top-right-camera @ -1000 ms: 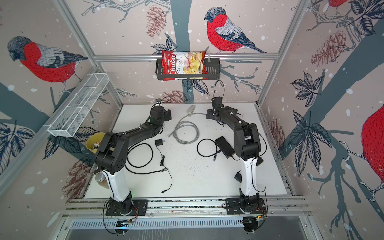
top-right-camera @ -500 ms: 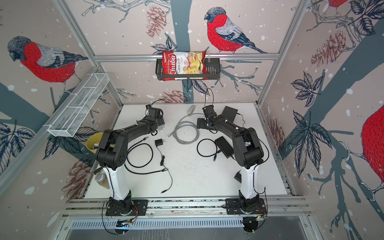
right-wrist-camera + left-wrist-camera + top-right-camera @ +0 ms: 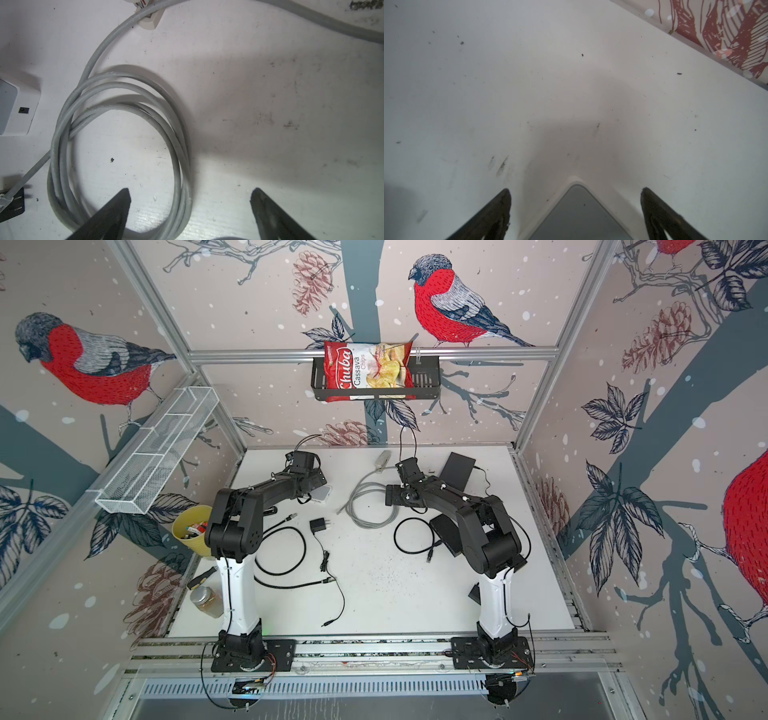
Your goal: Insert the plug into the switch port
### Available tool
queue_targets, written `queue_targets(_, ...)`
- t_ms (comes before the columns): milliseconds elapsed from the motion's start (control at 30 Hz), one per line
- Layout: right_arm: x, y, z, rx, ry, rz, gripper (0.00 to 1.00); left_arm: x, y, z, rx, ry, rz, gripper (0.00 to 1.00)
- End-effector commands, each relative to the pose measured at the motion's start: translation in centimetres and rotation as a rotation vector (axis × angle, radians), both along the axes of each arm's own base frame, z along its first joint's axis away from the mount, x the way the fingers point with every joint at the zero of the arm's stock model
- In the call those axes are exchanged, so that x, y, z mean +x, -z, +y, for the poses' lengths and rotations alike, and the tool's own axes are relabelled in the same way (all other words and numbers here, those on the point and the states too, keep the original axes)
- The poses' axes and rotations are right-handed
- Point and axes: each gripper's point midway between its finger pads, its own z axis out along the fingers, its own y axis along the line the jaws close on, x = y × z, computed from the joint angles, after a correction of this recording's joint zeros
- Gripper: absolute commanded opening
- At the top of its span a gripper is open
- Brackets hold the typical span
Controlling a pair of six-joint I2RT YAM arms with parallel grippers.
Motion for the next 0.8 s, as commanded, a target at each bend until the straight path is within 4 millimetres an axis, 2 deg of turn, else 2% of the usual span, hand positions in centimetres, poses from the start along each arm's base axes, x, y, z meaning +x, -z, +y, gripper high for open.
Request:
queue_targets(0,0.0,0.2,0.2,0.005,0.003,0.002,0.92,-1.1,1.0,-0.3,-0.053,-0.08,0.061,0.96)
queue_targets(200,-0.2,0.6,-0.1,-0.005,-0.001,0.005,0.92,-1.5,2.1,-0.3,-0.049,-0.127,0.086,0.96)
queue_targets(333,-0.3,0.8,-0.5,-0.012,0.0,0.007,0.92,-1.8,2.4,-1.2,-0.023,-0.09,0.103,0.96)
queue_targets(400,-0.4,0.8,-0.7,-0.01,0.002,0.007,0.92,-1.6,1.8,-1.8,0.03,-0.024,0.088,0.94)
queue_targets(467,-0.5,0.8,-0.8,-0.004,0.005,0.008,0.92,-1.3,1.3,-3.2,0.07,0.089,0.075,0.85)
queue_targets(533,-0.5,0.9,-1.0,-0.003,0.005,0.01,0.92,-1.4,1.2,-4.3,0.114,0.188,0.088,0.8)
queue_targets(767,-0.6,0.2,-1.2,0.006,0.002,0.003,0.92,-3.0,1.6,-6.9,0.18,0.465,0.144,0.76)
